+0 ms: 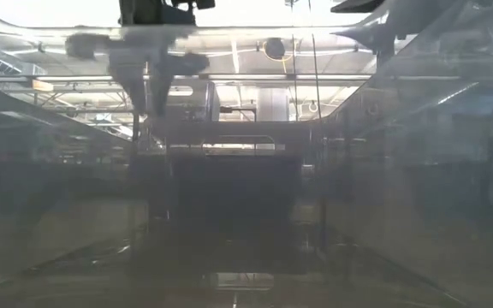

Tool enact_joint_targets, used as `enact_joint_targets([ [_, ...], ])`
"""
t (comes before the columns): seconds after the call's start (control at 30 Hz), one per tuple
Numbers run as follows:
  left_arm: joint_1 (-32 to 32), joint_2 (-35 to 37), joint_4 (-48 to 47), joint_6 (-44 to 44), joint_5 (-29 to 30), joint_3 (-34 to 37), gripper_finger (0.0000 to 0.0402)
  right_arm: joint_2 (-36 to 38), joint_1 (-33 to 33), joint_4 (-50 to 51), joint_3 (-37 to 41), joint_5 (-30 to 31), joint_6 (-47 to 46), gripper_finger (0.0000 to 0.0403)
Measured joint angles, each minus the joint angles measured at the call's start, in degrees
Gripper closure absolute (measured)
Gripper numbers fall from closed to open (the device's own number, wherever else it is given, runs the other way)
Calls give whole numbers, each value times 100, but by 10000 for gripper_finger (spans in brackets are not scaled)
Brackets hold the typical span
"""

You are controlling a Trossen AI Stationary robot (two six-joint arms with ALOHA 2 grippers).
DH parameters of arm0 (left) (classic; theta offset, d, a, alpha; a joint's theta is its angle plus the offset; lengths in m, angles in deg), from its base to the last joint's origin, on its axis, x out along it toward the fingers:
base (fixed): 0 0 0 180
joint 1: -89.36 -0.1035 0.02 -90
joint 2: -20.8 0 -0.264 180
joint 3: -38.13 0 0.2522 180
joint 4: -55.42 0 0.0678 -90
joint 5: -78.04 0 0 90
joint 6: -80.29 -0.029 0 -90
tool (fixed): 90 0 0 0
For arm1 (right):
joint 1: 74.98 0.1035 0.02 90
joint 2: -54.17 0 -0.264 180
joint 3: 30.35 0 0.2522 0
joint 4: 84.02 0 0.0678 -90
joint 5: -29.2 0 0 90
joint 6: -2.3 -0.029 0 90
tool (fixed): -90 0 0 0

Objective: Stack baskets on shelf by color
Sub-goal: Stack the top light black bin on the other light black bin on the shelf

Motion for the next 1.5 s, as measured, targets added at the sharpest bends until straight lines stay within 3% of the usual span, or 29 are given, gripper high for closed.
enact_joint_targets([
  [0.13,-54,-141,689,-187,329,336,280,0,382,7,0,356,44,280],
  [0.37,-299,-198,1485,-553,319,642,259,0,888,5,0,868,146,280],
  [0.67,-500,-174,1564,-609,-329,857,286,0,1194,2,0,1156,150,280],
  [0.9,-507,-192,1732,-422,-288,1030,293,0,1234,-13,0,1285,168,280],
  [1.17,-424,-152,2046,492,-288,751,293,0,1231,-37,0,1300,185,280],
  [1.5,-511,-201,1228,-119,-106,611,293,0,1230,-84,0,1300,147,280],
])
